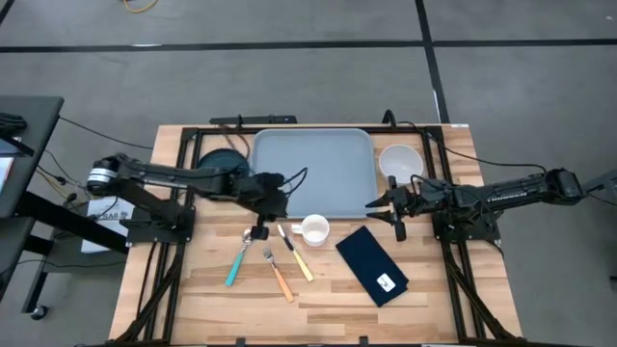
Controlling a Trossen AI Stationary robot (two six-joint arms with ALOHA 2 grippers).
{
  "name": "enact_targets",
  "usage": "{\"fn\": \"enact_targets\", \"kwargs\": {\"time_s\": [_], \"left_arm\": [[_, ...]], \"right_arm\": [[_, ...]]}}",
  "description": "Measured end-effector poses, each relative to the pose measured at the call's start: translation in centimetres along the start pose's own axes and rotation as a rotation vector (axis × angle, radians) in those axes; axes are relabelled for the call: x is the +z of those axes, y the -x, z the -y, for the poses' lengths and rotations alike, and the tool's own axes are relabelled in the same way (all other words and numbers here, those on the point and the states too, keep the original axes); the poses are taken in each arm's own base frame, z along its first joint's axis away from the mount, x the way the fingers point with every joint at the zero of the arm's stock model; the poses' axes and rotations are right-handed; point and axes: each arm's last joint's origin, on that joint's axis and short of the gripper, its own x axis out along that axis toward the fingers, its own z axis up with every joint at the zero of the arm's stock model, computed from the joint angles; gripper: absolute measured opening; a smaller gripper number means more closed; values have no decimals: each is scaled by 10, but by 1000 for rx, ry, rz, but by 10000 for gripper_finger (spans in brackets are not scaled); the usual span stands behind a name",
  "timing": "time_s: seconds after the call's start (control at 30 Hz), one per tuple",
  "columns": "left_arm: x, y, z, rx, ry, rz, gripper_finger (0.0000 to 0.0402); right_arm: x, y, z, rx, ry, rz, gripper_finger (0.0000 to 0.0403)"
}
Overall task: Set up tray
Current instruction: Put the white mug at the top left of the gray serving tray
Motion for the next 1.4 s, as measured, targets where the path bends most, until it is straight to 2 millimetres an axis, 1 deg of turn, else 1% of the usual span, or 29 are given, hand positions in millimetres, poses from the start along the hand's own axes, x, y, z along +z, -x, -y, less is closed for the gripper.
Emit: {"fn": "enact_targets", "kwargs": {"time_s": [0.2,0.33,0.43,0.67,0.77,0.87,1.0,1.27,1.4], "left_arm": [[15,-22,-11,-61,-35,-113,15],[26,-28,-15,-47,-71,-149,19],[34,-25,-18,12,-86,-169,33],[51,-6,-25,173,-98,-175,86],[54,-3,-25,187,-100,-164,109],[57,-3,-25,160,-94,-140,125],[58,-3,-20,95,-87,-116,132],[63,-4,-12,79,-99,-84,133],[64,-5,-6,35,-103,-73,133]], "right_arm": [[2,0,0,2,-38,18,113],[2,0,0,2,-38,22,113],[2,0,0,2,-38,22,113],[2,0,0,3,-38,22,113],[2,0,0,3,-38,22,113],[2,0,0,2,-38,20,113],[1,0,0,2,-38,14,113],[1,0,0,2,-37,14,113],[1,0,0,2,-30,14,113]]}}
